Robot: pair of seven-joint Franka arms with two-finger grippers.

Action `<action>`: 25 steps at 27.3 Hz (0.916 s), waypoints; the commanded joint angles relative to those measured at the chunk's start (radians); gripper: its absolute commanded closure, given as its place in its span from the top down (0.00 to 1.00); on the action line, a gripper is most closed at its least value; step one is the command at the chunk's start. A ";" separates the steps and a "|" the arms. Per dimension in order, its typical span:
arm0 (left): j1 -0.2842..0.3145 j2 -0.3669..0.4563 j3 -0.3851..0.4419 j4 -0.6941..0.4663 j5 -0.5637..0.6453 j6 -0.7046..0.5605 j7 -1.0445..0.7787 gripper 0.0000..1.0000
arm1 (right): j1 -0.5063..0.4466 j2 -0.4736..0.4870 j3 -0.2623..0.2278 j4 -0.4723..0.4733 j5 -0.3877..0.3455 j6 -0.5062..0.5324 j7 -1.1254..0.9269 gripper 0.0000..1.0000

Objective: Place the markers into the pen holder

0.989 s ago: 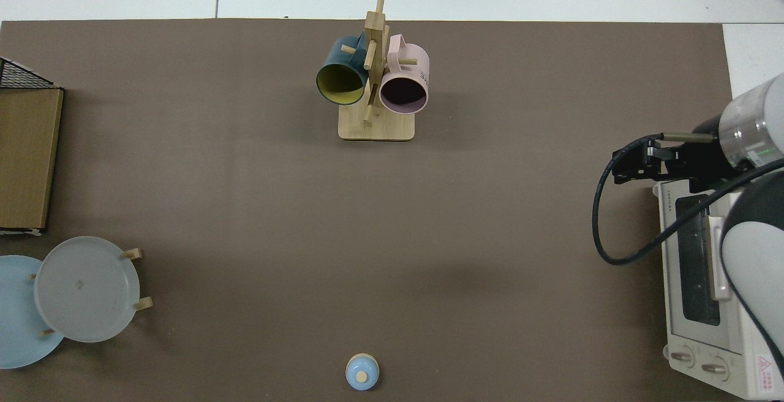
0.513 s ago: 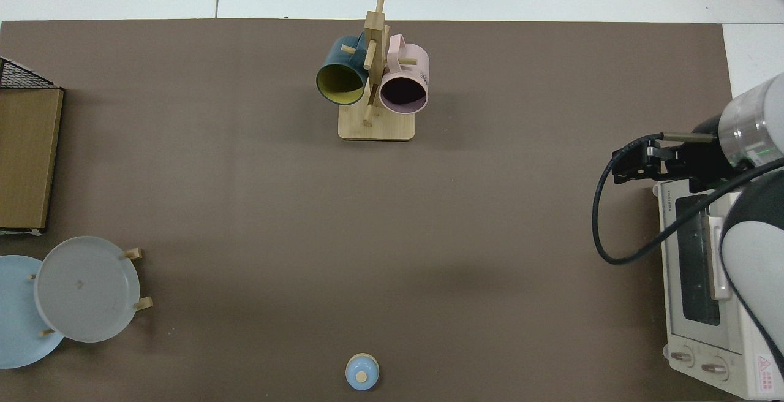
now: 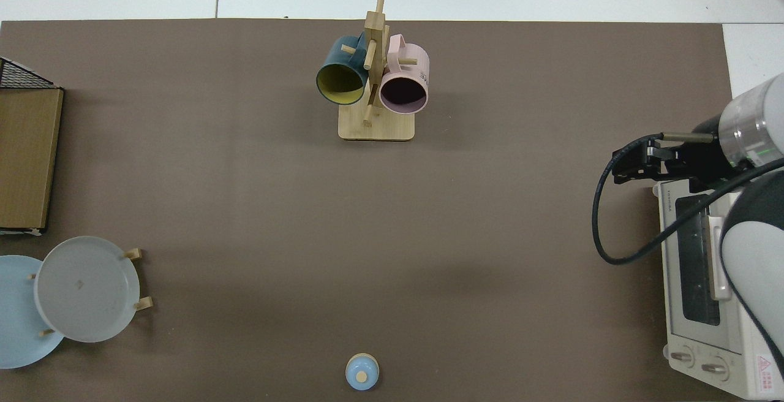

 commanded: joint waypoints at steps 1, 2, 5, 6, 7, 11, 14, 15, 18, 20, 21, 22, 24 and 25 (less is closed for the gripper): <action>-0.052 -0.008 0.035 0.015 -0.083 -0.036 -0.188 0.84 | -0.022 -0.013 0.011 -0.010 0.009 0.017 -0.028 1.00; -0.060 -0.008 0.035 0.015 -0.093 -0.036 -0.221 0.84 | -0.022 -0.013 0.013 -0.010 0.009 0.015 -0.028 1.00; -0.078 -0.008 0.031 0.015 -0.099 -0.039 -0.297 0.89 | -0.022 -0.013 0.011 -0.010 0.009 0.017 -0.028 1.00; -0.083 -0.008 0.029 0.016 -0.106 -0.048 -0.327 0.97 | -0.022 -0.013 0.011 -0.010 0.009 0.017 -0.028 1.00; -0.086 -0.008 0.029 0.019 -0.114 -0.056 -0.350 0.97 | -0.022 -0.013 0.011 -0.010 0.009 0.017 -0.028 1.00; -0.101 -0.004 0.018 0.033 -0.151 -0.096 -0.505 1.00 | -0.022 -0.013 0.011 -0.010 0.009 0.017 -0.028 1.00; -0.112 -0.003 0.017 0.035 -0.154 -0.098 -0.580 1.00 | -0.022 -0.013 0.011 -0.010 0.009 0.017 -0.028 1.00; -0.112 -0.001 0.015 0.035 -0.155 -0.098 -0.591 1.00 | -0.022 -0.013 0.013 -0.010 0.009 0.017 -0.028 1.00; -0.112 0.002 0.006 0.035 -0.178 -0.099 -0.617 0.99 | -0.022 -0.013 0.011 -0.010 0.009 0.017 -0.028 1.00; -0.114 0.003 0.002 0.036 -0.182 -0.101 -0.630 0.99 | -0.022 -0.013 0.011 -0.010 0.009 0.017 -0.028 1.00; -0.115 0.006 -0.001 0.039 -0.183 -0.101 -0.639 0.99 | -0.020 -0.013 0.013 -0.010 0.009 0.017 -0.028 1.00; -0.115 0.008 -0.009 0.043 -0.186 -0.102 -0.653 0.99 | -0.022 -0.013 0.011 -0.010 0.009 0.017 -0.028 1.00; -0.114 0.012 -0.021 0.053 -0.188 -0.102 -0.674 0.98 | -0.022 -0.013 0.011 -0.010 0.009 0.017 -0.028 1.00; -0.112 0.015 -0.021 0.062 -0.188 -0.102 -0.676 0.98 | -0.022 -0.013 0.011 -0.010 0.009 0.017 -0.028 1.00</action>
